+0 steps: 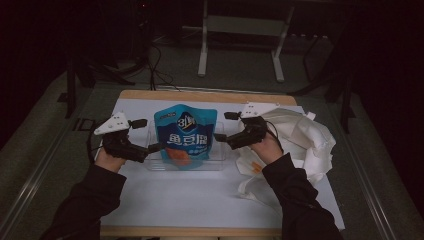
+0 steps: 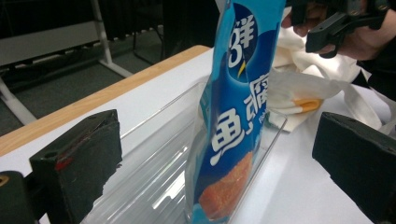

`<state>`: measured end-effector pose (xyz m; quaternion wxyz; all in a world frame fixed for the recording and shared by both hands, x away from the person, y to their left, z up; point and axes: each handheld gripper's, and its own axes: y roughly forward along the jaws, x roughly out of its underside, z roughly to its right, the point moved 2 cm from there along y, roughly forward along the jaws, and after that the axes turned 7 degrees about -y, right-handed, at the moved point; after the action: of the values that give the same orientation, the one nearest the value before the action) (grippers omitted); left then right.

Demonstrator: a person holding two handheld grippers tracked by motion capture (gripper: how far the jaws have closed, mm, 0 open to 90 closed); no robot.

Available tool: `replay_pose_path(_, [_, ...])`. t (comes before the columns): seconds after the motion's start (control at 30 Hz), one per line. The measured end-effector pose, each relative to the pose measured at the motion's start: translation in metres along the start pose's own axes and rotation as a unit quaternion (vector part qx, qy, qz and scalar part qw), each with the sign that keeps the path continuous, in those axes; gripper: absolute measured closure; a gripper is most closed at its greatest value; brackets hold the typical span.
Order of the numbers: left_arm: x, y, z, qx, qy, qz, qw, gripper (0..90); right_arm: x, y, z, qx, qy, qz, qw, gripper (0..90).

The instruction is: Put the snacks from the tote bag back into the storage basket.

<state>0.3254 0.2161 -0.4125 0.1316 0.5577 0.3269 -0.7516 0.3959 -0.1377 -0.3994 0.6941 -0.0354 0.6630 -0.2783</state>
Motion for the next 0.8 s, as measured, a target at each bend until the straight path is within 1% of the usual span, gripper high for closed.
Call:
replay_pose_path(0.07, [0.002, -0.002, 0.001, -0.004, 0.001, 0.001, 1.0000, 1.8, 0.002, -0.001, 0.000, 0.004, -0.001, -0.002, 1.0000, 14.3])
replay_pose_path(0.1, [0.005, -0.005, 0.002, -0.004, 0.001, 0.002, 1.0000, 1.8, 0.006, -0.005, -0.001, 0.007, 0.001, -0.008, 0.9999, 14.3])
replay_pose_path(0.17, [0.008, -0.008, 0.005, -0.008, -0.002, 0.003, 1.0000, 1.8, 0.009, -0.008, -0.002, 0.010, 0.000, -0.010, 0.9999, 14.3])
replay_pose_path(0.2, [0.010, -0.009, 0.007, -0.009, -0.007, 0.003, 0.9999, 1.8, 0.011, -0.010, -0.003, 0.013, -0.002, -0.013, 0.9998, 14.4])
replay_pose_path(0.27, [0.014, -0.009, 0.013, -0.012, -0.010, -0.003, 0.9999, 1.8, 0.015, -0.013, -0.004, 0.015, 0.001, -0.014, 0.9998, 14.3])
replay_pose_path(0.3, [0.014, -0.009, 0.013, -0.012, -0.010, -0.003, 0.9999, 1.8, 0.015, -0.013, -0.004, 0.015, 0.001, -0.014, 0.9998, 14.3])
replay_pose_path(0.37, [0.019, -0.009, 0.021, -0.023, -0.008, -0.010, 0.9996, 1.8, 0.021, -0.019, -0.007, 0.019, 0.002, -0.013, 0.9997, 14.4])
replay_pose_path(0.4, [0.019, -0.009, 0.021, -0.023, -0.008, -0.010, 0.9996, 1.8, 0.023, -0.020, -0.008, 0.020, 0.002, -0.013, 0.9997, 14.4])
replay_pose_path(0.43, [0.024, -0.009, 0.026, -0.020, -0.014, -0.010, 0.9996, 1.9, 0.026, -0.022, -0.009, 0.019, 0.003, -0.014, 0.9997, 14.4])
replay_pose_path(0.47, [0.027, -0.009, 0.028, -0.013, -0.015, -0.010, 0.9997, 1.8, 0.029, -0.024, -0.011, 0.021, 0.002, -0.015, 0.9997, 14.4])
replay_pose_path(0.5, [0.027, -0.009, 0.028, -0.013, -0.015, -0.010, 0.9997, 1.8, 0.031, -0.025, -0.012, 0.021, 0.002, -0.017, 0.9996, 14.4])
replay_pose_path(0.53, [0.030, -0.008, 0.031, -0.008, -0.018, -0.010, 0.9998, 1.8, 0.031, -0.025, -0.012, 0.021, 0.002, -0.017, 0.9996, 14.4])
replay_pose_path(0.63, [0.038, -0.009, 0.043, 0.000, -0.014, -0.007, 0.9999, 1.8, 0.040, -0.034, -0.019, 0.022, 0.001, -0.021, 0.9995, 14.5])
replay_pose_path(0.67, [0.038, -0.009, 0.043, 0.000, -0.014, -0.007, 0.9999, 1.8, 0.040, -0.034, -0.019, 0.022, 0.001, -0.021, 0.9995, 14.5])
replay_pose_path(0.7, [0.040, -0.010, 0.047, 0.007, -0.014, -0.003, 0.9999, 1.8, 0.043, -0.038, -0.022, 0.019, 0.002, -0.021, 0.9996, 14.6])
replay_pose_path(0.77, [0.042, -0.010, 0.052, 0.014, -0.017, 0.003, 0.9998, 1.8, 0.046, -0.041, -0.025, 0.021, 0.004, -0.024, 0.9995, 14.7])
replay_pose_path(0.8, [0.044, -0.009, 0.056, 0.018, -0.014, 0.002, 0.9997, 1.8, 0.048, -0.044, -0.026, 0.024, 0.007, -0.023, 0.9994, 14.6])
